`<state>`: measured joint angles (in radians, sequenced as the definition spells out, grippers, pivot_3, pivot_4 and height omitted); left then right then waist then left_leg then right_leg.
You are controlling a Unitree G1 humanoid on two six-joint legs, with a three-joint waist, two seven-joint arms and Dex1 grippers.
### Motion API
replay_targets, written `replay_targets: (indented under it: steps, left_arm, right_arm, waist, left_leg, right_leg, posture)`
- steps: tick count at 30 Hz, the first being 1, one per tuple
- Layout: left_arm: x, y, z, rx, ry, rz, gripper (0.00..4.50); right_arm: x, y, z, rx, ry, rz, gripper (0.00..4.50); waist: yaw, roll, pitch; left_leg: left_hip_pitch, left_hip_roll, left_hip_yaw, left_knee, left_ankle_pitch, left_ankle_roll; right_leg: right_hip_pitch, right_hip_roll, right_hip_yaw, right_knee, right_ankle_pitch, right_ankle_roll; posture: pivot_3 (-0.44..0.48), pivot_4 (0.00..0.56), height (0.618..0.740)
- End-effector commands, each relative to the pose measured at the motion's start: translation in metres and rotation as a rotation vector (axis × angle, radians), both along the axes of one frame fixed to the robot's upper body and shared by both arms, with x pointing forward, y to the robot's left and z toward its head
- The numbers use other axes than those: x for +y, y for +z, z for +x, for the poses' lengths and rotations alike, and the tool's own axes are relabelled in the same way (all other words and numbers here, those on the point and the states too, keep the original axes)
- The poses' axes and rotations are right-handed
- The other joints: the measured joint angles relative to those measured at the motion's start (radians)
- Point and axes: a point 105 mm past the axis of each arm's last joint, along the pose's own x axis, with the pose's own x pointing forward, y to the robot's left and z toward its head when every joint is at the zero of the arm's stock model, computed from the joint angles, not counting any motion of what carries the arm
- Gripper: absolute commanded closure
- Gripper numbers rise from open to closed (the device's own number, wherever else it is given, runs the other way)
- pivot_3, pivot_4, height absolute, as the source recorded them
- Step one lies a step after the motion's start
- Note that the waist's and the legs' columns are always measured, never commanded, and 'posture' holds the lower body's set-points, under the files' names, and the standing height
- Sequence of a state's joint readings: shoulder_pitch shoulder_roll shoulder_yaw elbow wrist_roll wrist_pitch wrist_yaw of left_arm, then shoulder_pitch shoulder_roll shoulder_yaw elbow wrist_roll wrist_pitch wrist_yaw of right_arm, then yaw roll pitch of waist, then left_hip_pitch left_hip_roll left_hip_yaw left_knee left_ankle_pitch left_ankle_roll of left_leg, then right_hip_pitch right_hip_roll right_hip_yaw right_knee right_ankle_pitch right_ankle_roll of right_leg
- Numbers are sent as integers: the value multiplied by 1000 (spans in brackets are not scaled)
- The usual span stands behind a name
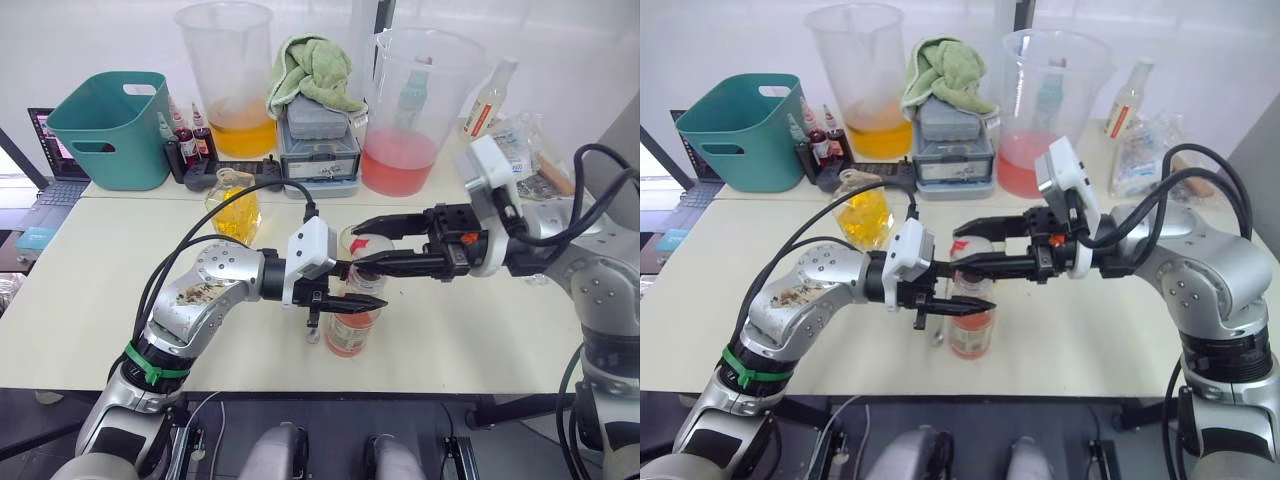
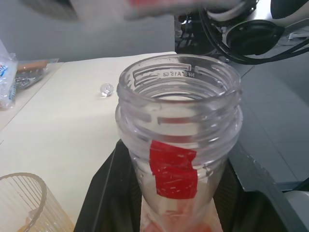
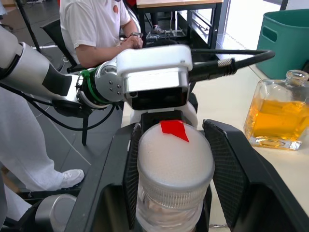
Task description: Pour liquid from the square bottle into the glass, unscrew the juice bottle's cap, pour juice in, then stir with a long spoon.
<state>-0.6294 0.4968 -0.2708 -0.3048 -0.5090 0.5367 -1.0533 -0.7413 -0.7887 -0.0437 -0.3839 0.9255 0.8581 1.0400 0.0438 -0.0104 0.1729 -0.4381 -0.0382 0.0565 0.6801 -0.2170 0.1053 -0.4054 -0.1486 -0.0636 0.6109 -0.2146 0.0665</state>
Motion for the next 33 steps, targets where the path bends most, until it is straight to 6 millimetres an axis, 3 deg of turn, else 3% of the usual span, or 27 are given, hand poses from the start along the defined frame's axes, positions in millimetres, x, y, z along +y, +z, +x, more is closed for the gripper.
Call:
replay_targets:
  steps: [1,8,11,16,21,26,33]
  left_arm:
    - [0,-11,3,25,21,40,3077]
    - [4,-13,5,43,38,29,3077]
    - [7,-6,6,34,48,13,3077]
    - [9,-7,5,32,55,14,3077]
    - [12,-12,5,47,94,-8,3077]
    - [16,-14,5,49,145,-26,3077]
    - [20,-13,5,45,193,-37,3077]
  right_arm:
    - [-19,19,8,-80,-101,20,2904]
    - [-75,26,43,-162,-408,36,2904]
    - [-124,17,64,-194,-653,27,2904]
    - [-161,10,77,-225,-830,31,2905]
    - [-218,-18,100,-206,-1174,16,2907]
    - [-241,-53,118,-128,-1380,22,2909]
    - [-237,-92,136,-39,-1460,12,2909]
  waist:
    - [0,0,0]
    - [-1,0,0]
    - [0,0,0]
    - [-6,1,0]
    - [-6,2,-1]
    - [-10,3,-1]
    - [-21,4,-2]
  left_leg:
    - [0,0,0,0,0,0]
    - [0,0,1,0,0,1]
    - [0,0,2,0,1,1]
    - [-1,0,5,0,3,-1]
    - [0,1,5,-1,5,-3]
    - [0,1,5,-1,6,-5]
    - [0,1,5,-2,6,-6]
  right_leg:
    - [0,0,0,0,0,0]
    - [1,0,0,0,0,0]
    - [2,1,0,1,0,0]
    - [2,1,2,0,0,0]
    - [2,1,2,0,0,0]
    - [2,1,3,0,0,0]
    - [2,2,3,1,0,0]
  posture:
    - [0,150,740]
    - [0,150,740]
    - [0,150,740]
    - [0,150,740]
    - [0,150,740]
    - [0,150,740]
    - [0,150,740]
